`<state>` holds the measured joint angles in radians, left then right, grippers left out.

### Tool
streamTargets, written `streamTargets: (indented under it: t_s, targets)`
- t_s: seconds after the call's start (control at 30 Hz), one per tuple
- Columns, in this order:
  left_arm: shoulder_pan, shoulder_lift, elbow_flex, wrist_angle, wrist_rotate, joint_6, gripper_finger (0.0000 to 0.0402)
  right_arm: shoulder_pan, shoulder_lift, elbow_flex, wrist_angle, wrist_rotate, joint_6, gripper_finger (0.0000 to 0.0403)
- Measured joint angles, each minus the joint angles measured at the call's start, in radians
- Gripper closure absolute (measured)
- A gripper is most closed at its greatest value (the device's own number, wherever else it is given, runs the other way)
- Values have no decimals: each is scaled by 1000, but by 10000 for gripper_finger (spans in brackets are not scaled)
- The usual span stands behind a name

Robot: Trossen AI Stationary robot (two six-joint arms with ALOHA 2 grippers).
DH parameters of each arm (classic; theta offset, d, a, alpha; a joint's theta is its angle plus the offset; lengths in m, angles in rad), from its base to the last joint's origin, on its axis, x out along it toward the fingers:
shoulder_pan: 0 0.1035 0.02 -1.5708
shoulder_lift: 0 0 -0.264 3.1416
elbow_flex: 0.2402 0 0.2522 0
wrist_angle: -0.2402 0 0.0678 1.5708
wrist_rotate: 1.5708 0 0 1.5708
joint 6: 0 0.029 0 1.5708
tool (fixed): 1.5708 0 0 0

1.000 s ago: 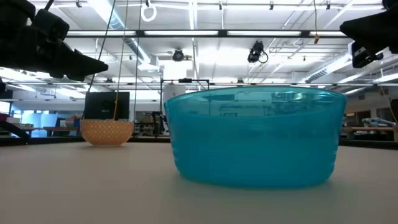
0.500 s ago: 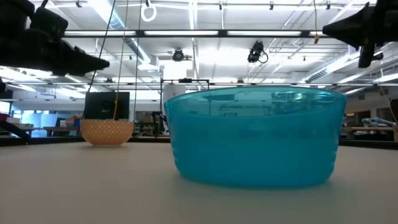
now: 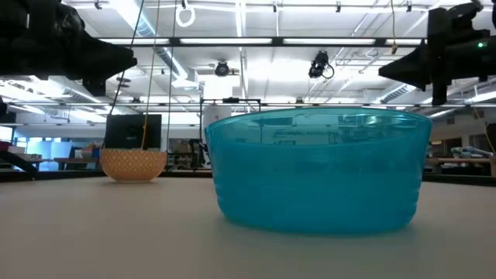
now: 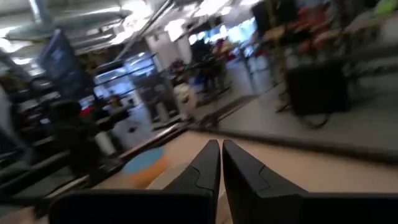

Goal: Nest bowls inside each other
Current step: Stack the gray bowl on top of the orange bowl

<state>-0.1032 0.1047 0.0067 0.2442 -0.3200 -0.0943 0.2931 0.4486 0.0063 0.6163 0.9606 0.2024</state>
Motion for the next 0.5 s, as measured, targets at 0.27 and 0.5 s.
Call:
streamTargets:
  t_s: [0.27,0.5]
  targets:
    - [-35,43,33,-57,140,-305,287,-122,48,117,-127,-268,-65,372]
    - [-204,411,265,-286,95,-398,287,-201,206,255,-362,-258,-24,333]
